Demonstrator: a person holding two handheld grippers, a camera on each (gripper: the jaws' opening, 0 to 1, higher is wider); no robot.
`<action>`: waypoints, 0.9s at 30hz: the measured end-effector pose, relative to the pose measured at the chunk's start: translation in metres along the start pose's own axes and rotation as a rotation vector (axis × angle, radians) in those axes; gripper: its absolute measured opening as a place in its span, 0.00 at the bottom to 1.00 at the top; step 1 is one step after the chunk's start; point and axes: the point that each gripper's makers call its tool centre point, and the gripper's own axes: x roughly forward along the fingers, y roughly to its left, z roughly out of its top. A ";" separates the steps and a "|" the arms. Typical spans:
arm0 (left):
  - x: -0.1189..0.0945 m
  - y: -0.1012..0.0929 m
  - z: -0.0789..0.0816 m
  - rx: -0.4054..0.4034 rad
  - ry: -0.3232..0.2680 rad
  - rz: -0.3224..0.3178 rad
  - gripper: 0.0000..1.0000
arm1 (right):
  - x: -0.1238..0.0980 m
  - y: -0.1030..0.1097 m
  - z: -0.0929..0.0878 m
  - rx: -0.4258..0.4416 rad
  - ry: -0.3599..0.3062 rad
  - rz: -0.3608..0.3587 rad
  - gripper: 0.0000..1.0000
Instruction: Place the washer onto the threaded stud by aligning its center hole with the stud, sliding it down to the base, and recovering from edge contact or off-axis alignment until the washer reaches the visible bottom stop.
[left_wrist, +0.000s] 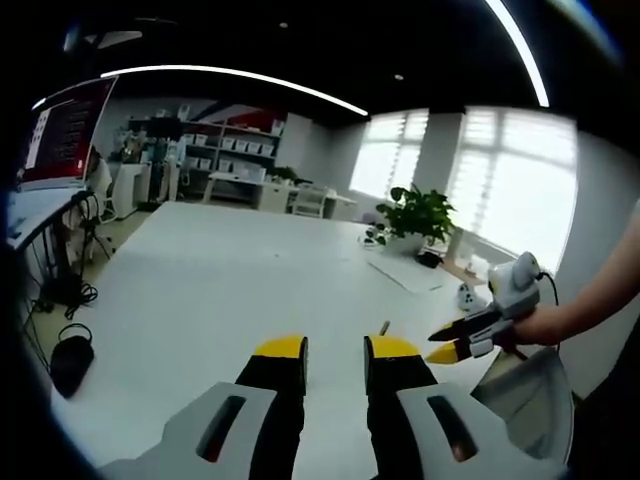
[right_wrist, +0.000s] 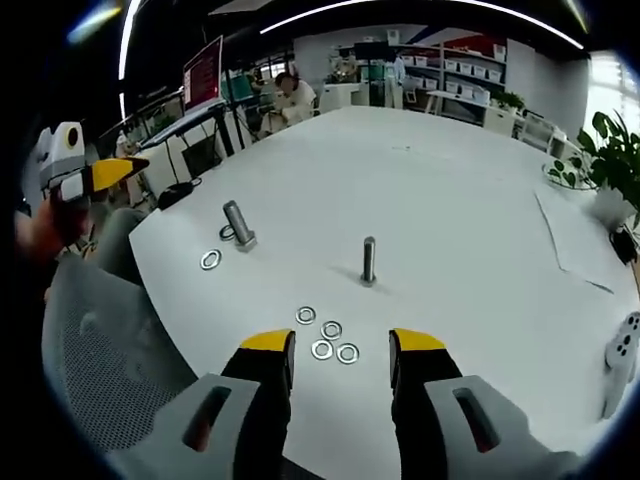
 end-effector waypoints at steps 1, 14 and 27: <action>0.000 -0.001 0.000 0.001 0.000 -0.001 0.20 | 0.000 0.000 0.000 0.002 0.003 0.000 0.40; -0.003 -0.004 -0.004 0.017 0.013 -0.015 0.20 | 0.007 -0.001 -0.006 -0.002 0.052 0.005 0.40; -0.007 -0.005 -0.013 0.017 0.038 -0.024 0.20 | 0.021 -0.001 -0.026 -0.058 0.162 0.002 0.31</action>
